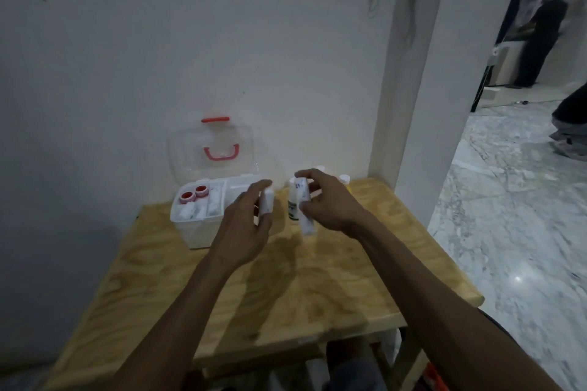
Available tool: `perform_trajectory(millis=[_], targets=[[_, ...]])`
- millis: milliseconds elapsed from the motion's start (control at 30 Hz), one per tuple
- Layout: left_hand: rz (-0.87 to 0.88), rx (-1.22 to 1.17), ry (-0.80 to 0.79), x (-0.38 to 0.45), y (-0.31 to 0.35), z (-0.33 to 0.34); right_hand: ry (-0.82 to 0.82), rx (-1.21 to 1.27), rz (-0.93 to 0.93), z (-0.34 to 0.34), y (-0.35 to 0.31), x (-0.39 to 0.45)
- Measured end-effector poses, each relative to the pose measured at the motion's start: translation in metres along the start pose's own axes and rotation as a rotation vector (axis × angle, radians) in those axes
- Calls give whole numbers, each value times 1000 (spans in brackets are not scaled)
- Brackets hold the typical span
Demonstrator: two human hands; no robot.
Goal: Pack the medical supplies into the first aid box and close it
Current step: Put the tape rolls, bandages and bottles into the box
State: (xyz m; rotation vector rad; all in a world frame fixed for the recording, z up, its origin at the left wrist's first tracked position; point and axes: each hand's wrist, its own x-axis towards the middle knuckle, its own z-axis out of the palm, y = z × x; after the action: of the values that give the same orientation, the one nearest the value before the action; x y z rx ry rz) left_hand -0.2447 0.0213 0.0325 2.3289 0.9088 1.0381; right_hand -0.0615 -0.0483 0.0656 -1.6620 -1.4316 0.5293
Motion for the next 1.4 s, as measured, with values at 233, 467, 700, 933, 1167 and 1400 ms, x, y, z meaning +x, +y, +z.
perform_trajectory(millis=[233, 467, 700, 933, 1167, 1400], targets=[[-138, 32, 128, 33, -16, -54, 190, 44, -163, 42, -44, 43], [-186, 129, 62, 60, -47, -58, 134, -60, -171, 74, -48, 75], [-219, 252, -122, 58, -70, -46, -3, -175, -105, 89, -24, 85], [-214, 315, -198, 58, -77, -46, -143, -232, -69, 96, -22, 90], [-211, 332, -275, 59, -80, -47, -247, -300, -39, 99, -24, 92], [-177, 311, -304, 57, -74, -54, -316, -270, 24, 92, -34, 90]])
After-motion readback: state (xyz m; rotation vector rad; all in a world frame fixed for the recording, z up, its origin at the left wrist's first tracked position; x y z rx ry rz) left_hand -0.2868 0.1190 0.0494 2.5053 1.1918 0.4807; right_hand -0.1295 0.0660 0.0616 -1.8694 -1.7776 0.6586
